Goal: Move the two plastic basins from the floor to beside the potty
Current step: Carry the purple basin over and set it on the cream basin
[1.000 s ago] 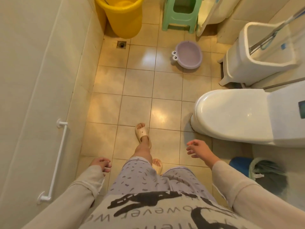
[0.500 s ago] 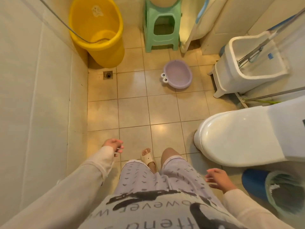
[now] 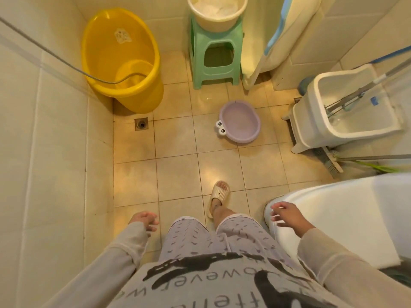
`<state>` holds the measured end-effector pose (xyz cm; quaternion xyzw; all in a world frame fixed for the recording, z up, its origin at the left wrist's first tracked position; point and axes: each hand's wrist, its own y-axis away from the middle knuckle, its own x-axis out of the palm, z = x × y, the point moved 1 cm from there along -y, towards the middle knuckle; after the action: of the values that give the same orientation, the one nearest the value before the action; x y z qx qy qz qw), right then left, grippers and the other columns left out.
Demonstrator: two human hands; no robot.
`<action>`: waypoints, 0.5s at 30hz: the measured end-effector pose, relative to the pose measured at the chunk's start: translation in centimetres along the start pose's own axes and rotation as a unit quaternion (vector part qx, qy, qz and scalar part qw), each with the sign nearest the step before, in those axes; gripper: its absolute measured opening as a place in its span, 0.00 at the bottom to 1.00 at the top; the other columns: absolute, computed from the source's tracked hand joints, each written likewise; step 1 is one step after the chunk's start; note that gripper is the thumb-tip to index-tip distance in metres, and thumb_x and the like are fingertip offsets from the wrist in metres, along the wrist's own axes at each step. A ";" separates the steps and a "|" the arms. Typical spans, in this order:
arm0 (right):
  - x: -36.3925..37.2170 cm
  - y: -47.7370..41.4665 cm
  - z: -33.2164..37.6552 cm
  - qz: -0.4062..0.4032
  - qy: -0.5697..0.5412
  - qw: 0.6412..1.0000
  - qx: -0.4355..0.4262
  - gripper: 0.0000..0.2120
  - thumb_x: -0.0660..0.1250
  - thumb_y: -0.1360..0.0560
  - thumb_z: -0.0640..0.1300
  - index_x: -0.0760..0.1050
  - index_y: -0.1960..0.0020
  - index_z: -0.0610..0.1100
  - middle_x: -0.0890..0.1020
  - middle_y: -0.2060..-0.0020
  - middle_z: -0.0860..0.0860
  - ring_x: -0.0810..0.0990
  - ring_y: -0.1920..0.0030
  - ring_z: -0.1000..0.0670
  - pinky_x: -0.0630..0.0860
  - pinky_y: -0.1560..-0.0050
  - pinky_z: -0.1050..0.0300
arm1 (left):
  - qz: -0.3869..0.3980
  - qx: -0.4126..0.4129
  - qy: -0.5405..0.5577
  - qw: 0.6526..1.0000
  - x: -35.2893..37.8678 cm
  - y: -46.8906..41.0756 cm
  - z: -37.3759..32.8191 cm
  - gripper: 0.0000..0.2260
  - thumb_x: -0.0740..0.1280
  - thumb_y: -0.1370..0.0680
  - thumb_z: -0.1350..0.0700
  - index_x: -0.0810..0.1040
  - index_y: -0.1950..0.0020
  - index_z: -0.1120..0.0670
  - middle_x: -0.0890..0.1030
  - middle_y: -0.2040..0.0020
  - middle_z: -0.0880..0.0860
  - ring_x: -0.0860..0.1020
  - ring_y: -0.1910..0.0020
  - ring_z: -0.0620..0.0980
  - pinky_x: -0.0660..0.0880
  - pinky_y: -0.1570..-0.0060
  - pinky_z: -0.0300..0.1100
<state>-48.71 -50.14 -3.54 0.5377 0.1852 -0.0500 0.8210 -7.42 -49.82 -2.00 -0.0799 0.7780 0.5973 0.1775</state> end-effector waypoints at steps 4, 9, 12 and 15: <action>-1.9 -2.5 7.4 0.008 -0.005 0.999 -0.038 0.07 0.57 0.23 0.34 0.73 0.49 0.39 0.77 0.64 0.45 0.75 0.68 0.49 0.70 0.66 0.58 | -0.005 -0.037 -0.007 0.999 0.1 -1.6 -2.8 0.13 0.60 0.22 0.61 0.76 0.40 0.65 0.78 0.56 0.60 0.74 0.63 0.55 0.71 0.58 0.45; -3.5 -4.8 12.9 -0.002 -0.021 0.999 -0.043 0.08 0.58 0.24 0.35 0.74 0.49 0.39 0.79 0.63 0.45 0.77 0.65 0.48 0.73 0.64 0.56 | -0.008 -0.017 -0.010 1.000 -0.2 -3.4 -8.9 0.10 0.59 0.22 0.62 0.76 0.44 0.63 0.78 0.55 0.60 0.73 0.66 0.53 0.70 0.59 0.44; -3.4 -5.4 14.5 -0.010 -0.043 0.999 -0.026 0.08 0.59 0.25 0.35 0.74 0.48 0.39 0.79 0.62 0.45 0.77 0.65 0.48 0.73 0.65 0.57 | -0.003 0.006 -0.023 1.000 -0.4 -5.0 -13.5 0.08 0.59 0.22 0.63 0.76 0.46 0.62 0.78 0.55 0.61 0.73 0.68 0.53 0.69 0.64 0.41; -2.6 -5.7 15.2 -0.012 -0.061 0.998 -0.001 0.08 0.58 0.24 0.35 0.74 0.49 0.39 0.79 0.61 0.44 0.77 0.66 0.49 0.72 0.66 0.58 | 0.009 0.022 -0.039 0.999 -0.2 -6.5 -18.2 0.06 0.59 0.22 0.64 0.75 0.50 0.61 0.77 0.63 0.57 0.72 0.70 0.52 0.68 0.66 0.39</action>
<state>-48.88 -66.55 -2.17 0.5307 0.1413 -0.0920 0.8306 -8.30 -69.02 -3.73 -0.0460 0.7840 0.5845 0.2040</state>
